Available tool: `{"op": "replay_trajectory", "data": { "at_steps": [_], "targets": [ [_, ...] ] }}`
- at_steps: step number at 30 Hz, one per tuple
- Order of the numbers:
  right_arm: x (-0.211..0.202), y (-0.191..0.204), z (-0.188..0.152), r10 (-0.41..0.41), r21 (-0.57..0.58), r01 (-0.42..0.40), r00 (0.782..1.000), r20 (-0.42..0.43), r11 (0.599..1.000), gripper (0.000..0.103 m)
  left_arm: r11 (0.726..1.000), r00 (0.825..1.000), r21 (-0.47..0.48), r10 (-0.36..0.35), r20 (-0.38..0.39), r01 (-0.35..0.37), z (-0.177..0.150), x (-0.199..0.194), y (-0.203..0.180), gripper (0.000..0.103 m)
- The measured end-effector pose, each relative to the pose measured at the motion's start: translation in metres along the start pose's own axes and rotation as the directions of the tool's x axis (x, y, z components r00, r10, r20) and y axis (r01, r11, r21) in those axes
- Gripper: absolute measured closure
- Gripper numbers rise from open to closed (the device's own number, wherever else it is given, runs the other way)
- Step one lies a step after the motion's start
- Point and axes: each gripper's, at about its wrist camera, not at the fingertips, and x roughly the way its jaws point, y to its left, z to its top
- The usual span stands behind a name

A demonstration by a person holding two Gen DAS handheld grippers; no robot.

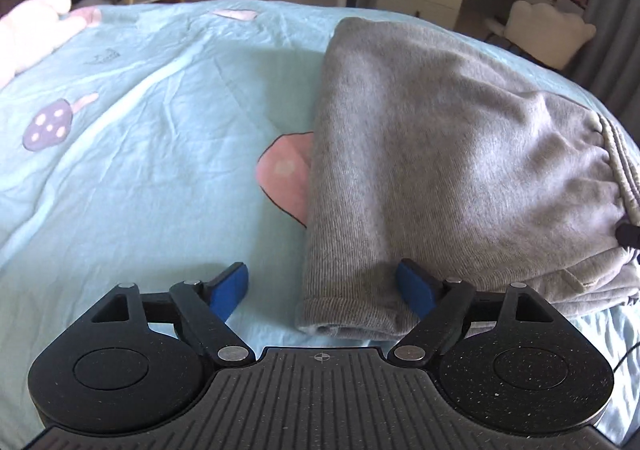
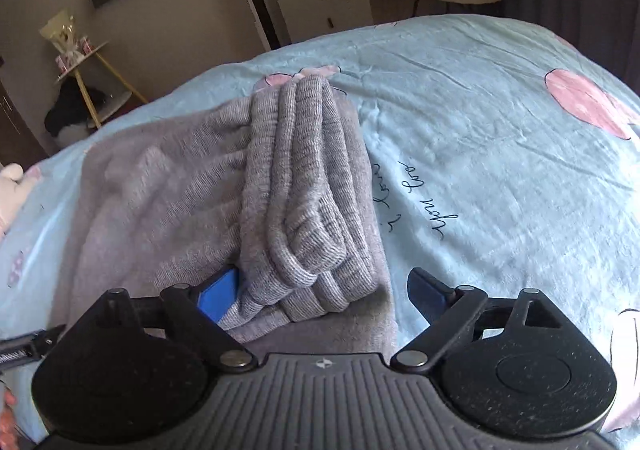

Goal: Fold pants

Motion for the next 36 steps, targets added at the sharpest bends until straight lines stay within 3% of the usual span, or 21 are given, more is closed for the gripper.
{"op": "replay_trajectory", "data": {
  "at_steps": [4, 7, 12, 17, 22, 24, 29, 33, 36],
  "targets": [
    [-0.010, 0.024, -0.007, -0.097, -0.181, 0.108, 0.993, 0.070, 0.978, 0.008, 0.998, 0.998, 0.005, 0.059, -0.012, -0.059, -0.005, -0.006, 0.000, 0.009],
    [-0.013, 0.029, -0.012, -0.123, -0.246, 0.150, 0.985, 0.120, 0.958, 0.004, 0.997, 0.997, 0.010, 0.080, 0.005, -0.080, -0.013, -0.015, -0.001, 0.008],
    [-0.022, 0.011, -0.012, -0.096, -0.130, 0.108, 0.991, 0.094, 0.986, 0.004, 0.996, 0.996, 0.024, 0.086, 0.011, -0.086, -0.025, -0.034, -0.003, 0.007],
    [-0.035, 0.022, -0.024, -0.249, -0.172, 0.255, 0.967, 0.056, 0.952, 0.004, 0.994, 0.996, 0.057, 0.093, -0.008, -0.093, -0.046, -0.043, -0.011, 0.007],
    [-0.064, 0.015, -0.038, -0.188, -0.033, 0.191, 0.980, 0.062, 0.981, 0.004, 0.993, 0.998, 0.102, 0.051, 0.038, -0.055, -0.058, -0.063, -0.025, 0.006],
    [-0.072, 0.019, -0.048, -0.203, -0.014, 0.205, 0.977, 0.072, 0.979, 0.004, 0.994, 0.999, 0.103, 0.042, 0.033, -0.045, -0.062, -0.067, -0.029, 0.006],
    [-0.091, 0.051, -0.069, -0.205, -0.106, 0.227, 0.961, 0.186, 0.968, 0.004, 0.998, 0.999, 0.058, 0.021, 0.035, -0.023, -0.065, -0.079, -0.027, 0.005],
    [-0.090, 0.069, -0.085, -0.057, -0.173, 0.080, 0.989, 0.136, 0.982, 0.004, 1.000, 1.000, 0.016, 0.011, 0.012, -0.011, -0.064, -0.081, -0.023, 0.002],
    [-0.084, 0.083, -0.092, -0.034, -0.242, 0.060, 0.994, 0.108, 0.968, 0.004, 1.000, 1.000, 0.017, 0.006, -0.005, -0.006, -0.066, -0.077, -0.023, 0.002]
  ]
}}
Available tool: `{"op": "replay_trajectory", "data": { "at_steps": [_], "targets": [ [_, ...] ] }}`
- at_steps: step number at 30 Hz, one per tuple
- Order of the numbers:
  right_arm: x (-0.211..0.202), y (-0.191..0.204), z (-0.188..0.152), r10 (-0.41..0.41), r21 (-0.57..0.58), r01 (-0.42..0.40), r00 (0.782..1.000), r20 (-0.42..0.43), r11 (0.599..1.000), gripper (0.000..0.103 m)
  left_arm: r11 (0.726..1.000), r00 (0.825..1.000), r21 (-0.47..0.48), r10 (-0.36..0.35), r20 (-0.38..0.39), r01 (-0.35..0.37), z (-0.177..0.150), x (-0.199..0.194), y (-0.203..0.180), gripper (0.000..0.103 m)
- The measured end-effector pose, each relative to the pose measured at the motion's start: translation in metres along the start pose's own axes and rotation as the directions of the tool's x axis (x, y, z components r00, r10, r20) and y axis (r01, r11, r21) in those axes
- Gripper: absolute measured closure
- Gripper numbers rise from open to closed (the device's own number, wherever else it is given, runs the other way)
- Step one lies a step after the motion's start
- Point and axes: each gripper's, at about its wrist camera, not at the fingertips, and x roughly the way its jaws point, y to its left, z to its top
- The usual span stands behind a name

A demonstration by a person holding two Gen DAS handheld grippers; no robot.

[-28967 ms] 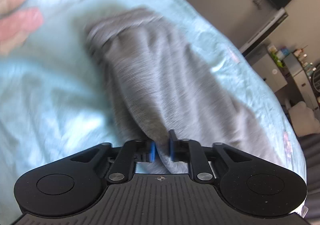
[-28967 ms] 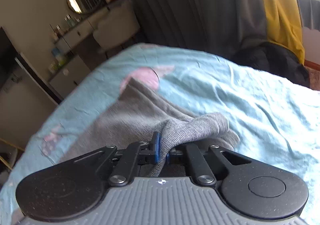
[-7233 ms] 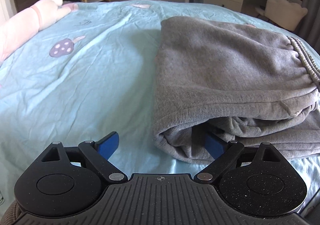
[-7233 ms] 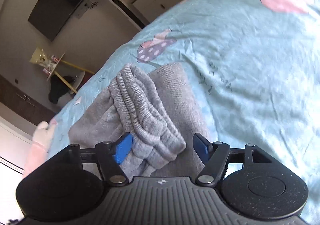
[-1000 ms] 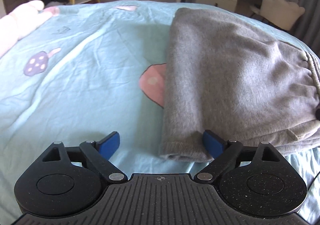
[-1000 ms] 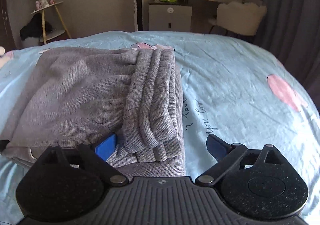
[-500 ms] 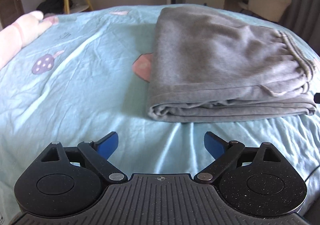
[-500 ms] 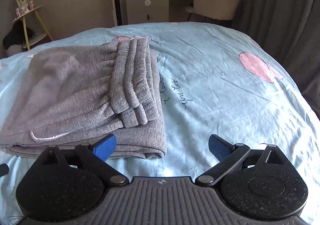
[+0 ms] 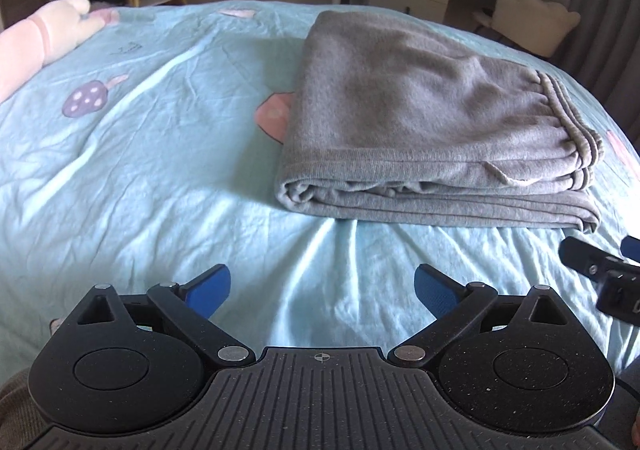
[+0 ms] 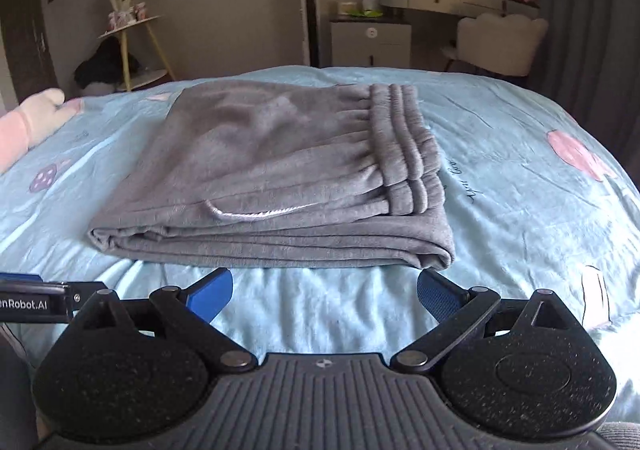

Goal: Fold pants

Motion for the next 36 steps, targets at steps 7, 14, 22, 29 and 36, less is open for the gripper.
{"op": "replay_trajectory", "data": {
  "at_steps": [7, 14, 22, 29, 36],
  "targets": [
    [0.005, 0.008, -0.001, -0.039, -0.029, 0.038, 0.999, -0.026, 0.999, 0.004, 0.998, 0.999, 0.050, 0.049, -0.015, -0.048, -0.001, 0.011, -0.007, 0.002],
    [0.007, 0.008, -0.001, -0.032, -0.045, 0.030, 0.999, -0.032, 0.999, 0.004, 0.998, 0.998, 0.041, 0.055, -0.031, -0.053, -0.001, 0.014, -0.006, 0.002],
    [0.009, 0.003, -0.001, -0.028, -0.019, 0.027, 0.999, -0.044, 0.999, 0.004, 0.997, 0.997, 0.048, 0.066, -0.040, -0.064, -0.002, 0.016, -0.008, 0.002],
    [0.009, 0.004, -0.001, -0.026, -0.019, 0.025, 0.999, -0.046, 1.000, 0.004, 0.996, 0.996, 0.054, 0.071, -0.045, -0.069, -0.002, 0.017, -0.009, 0.002],
    [0.010, 0.004, -0.001, -0.026, -0.021, 0.025, 0.998, -0.051, 0.999, 0.004, 0.996, 0.996, 0.056, 0.071, -0.048, -0.069, -0.002, 0.018, -0.009, 0.002]
  ]
}}
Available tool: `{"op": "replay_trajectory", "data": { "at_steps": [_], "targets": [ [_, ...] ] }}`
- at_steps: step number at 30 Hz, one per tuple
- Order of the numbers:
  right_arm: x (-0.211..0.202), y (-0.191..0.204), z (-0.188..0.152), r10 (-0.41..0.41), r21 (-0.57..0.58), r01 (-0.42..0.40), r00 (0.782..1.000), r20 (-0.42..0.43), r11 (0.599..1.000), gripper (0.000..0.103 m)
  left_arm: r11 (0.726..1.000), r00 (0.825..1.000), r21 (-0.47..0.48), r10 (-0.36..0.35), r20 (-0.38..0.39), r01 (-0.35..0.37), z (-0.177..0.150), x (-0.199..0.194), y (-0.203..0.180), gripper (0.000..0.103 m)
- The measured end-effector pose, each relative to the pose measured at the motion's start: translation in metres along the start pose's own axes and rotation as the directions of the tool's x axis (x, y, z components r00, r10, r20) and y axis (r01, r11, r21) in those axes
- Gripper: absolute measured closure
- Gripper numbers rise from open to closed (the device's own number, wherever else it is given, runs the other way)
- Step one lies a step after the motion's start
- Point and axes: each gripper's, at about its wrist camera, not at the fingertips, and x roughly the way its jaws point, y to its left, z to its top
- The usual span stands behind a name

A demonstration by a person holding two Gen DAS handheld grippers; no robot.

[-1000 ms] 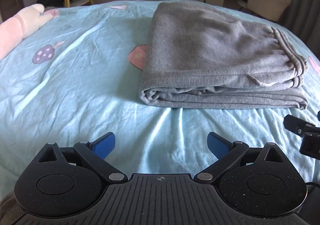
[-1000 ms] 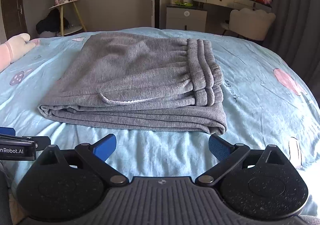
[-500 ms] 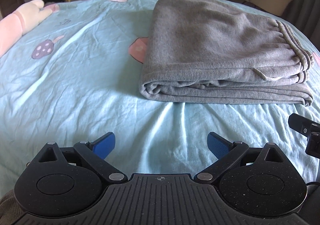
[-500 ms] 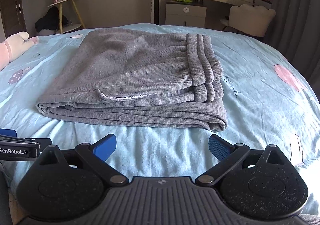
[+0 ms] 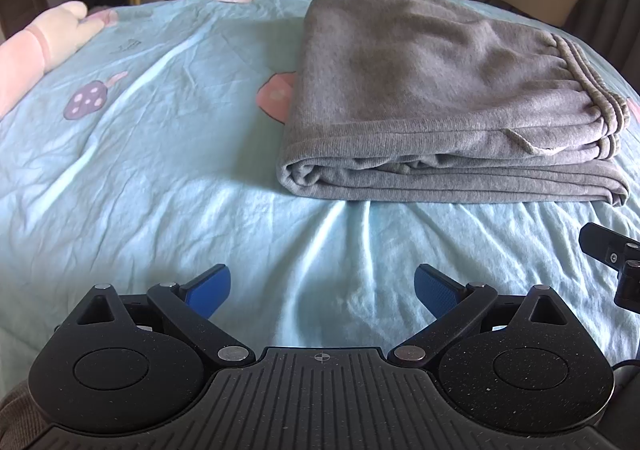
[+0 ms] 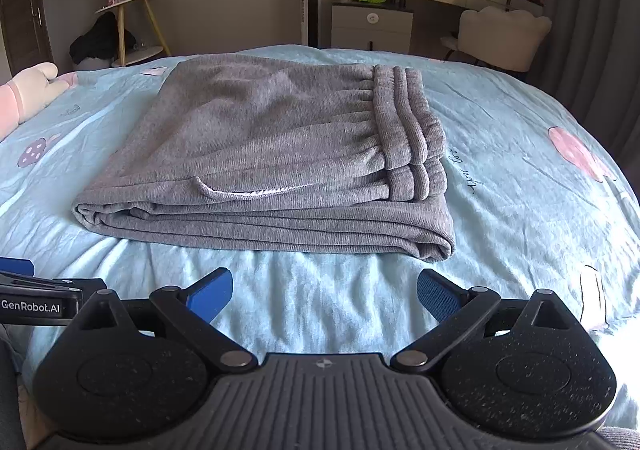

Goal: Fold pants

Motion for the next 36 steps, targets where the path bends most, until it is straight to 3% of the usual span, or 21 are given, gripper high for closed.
{"op": "replay_trajectory", "data": {
  "at_steps": [36],
  "targets": [
    [0.0011, -0.0007, -0.0004, -0.007, 0.002, 0.007, 1.000, -0.012, 1.000, 0.004, 1.000, 1.000, 0.005, -0.017, 0.004, 0.017, -0.0001, -0.0028, -0.0012, 0.002]
  ]
}}
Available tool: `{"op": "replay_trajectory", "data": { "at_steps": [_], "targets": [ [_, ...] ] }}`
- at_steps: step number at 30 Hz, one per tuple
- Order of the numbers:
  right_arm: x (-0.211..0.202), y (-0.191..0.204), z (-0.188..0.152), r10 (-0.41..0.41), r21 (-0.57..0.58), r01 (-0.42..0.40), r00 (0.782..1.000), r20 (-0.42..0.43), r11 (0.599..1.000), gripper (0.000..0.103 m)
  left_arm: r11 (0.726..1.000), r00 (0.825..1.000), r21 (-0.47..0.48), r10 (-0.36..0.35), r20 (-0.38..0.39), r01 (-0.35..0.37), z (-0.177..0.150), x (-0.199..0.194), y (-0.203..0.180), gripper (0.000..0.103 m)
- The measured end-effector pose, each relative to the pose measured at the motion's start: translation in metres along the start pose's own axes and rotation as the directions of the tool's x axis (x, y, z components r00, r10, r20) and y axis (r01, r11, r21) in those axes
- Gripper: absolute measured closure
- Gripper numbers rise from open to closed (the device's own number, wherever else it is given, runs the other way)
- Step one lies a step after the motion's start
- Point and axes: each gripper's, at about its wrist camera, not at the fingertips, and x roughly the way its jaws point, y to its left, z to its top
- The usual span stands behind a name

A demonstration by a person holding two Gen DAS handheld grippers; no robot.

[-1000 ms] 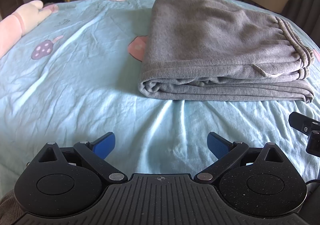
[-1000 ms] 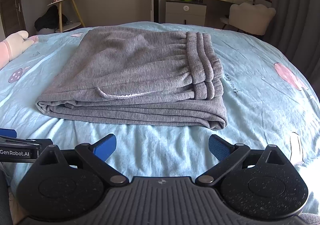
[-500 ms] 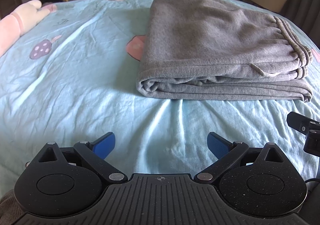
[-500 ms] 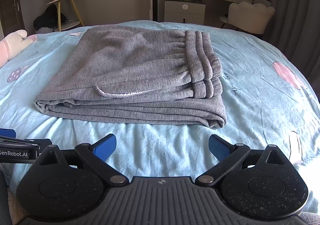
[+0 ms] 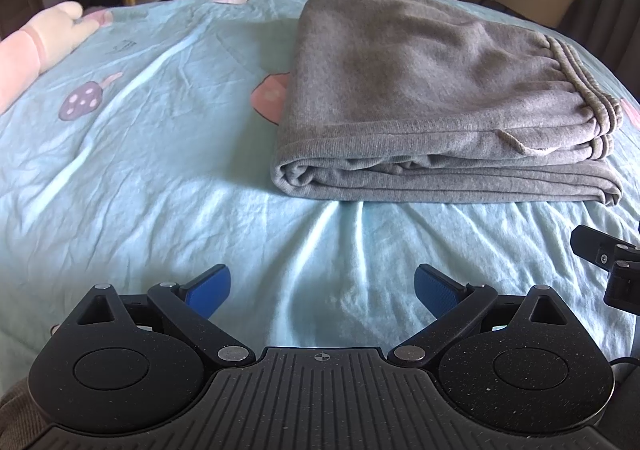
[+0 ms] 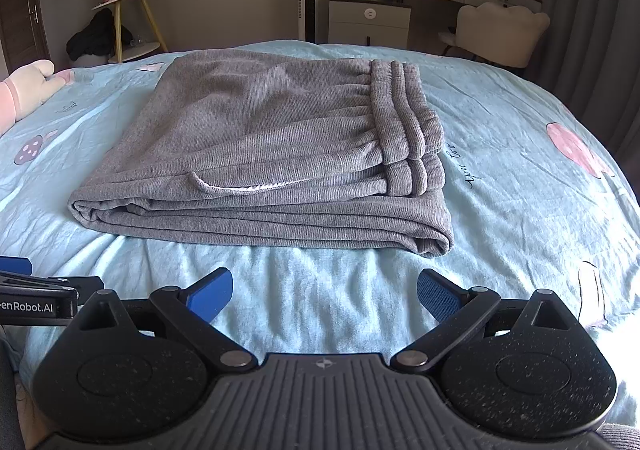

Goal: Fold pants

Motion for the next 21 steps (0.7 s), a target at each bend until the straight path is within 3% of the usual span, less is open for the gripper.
{"op": "replay_trajectory", "data": {
  "at_steps": [17, 21],
  "targets": [
    [0.0002, 0.0002, -0.0004, 0.000, -0.001, 0.000, 1.000, -0.001, 1.000, 0.004, 1.000, 1.000, -0.012, -0.027, 0.010, 0.027, 0.0013, -0.0021, 0.0019, 0.002],
    [0.0003, 0.0002, -0.0002, 0.000, 0.000, 0.000, 1.000, -0.001, 1.000, 0.004, 0.999, 0.998, -0.031, -0.034, 0.043, 0.035, 0.0023, -0.0051, 0.0065, 0.002]
  ]
}}
